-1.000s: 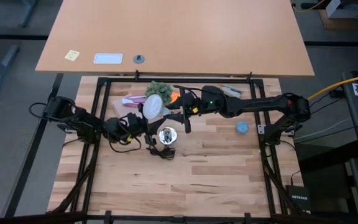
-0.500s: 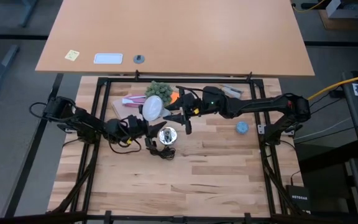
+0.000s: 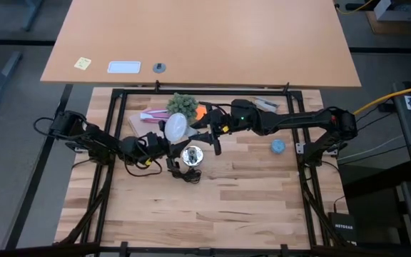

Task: Screw lightbulb
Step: Insert the lightbulb into the lamp

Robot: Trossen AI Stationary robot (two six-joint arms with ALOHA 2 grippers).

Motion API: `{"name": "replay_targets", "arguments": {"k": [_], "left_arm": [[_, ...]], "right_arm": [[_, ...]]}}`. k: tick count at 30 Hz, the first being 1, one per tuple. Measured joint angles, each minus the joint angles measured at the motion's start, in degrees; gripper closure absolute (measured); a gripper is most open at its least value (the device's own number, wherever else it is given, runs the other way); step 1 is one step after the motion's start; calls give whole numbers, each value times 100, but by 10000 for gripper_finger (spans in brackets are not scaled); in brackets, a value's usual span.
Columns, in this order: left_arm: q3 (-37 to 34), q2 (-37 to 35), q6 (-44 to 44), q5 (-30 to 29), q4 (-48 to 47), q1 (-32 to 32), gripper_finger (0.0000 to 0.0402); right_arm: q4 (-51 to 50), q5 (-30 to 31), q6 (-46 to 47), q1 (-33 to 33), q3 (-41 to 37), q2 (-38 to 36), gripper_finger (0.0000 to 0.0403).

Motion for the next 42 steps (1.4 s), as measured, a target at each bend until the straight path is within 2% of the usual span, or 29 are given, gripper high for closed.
{"name": "replay_targets", "arguments": {"k": [5, 10, 29, 34, 42], "left_arm": [[0, -151, 377, -33, 49, -125, 231], [0, -183, 364, 9, 69, -64, 231], [2, -185, -582, 395, -61, 443, 231], [6, -189, -993, 854, -154, 649, 231], [7, -189, -952, 951, -163, 737, 231]], "right_arm": [[-29, -69, -9, 1, -2, -32, 246], [-25, -176, -4, 5, -4, -33, 246], [-16, 38, 18, 0, -13, -25, 246], [-14, 58, 18, 0, -13, -3, 246], [-2, 135, 13, 2, -13, -3, 246]]}}
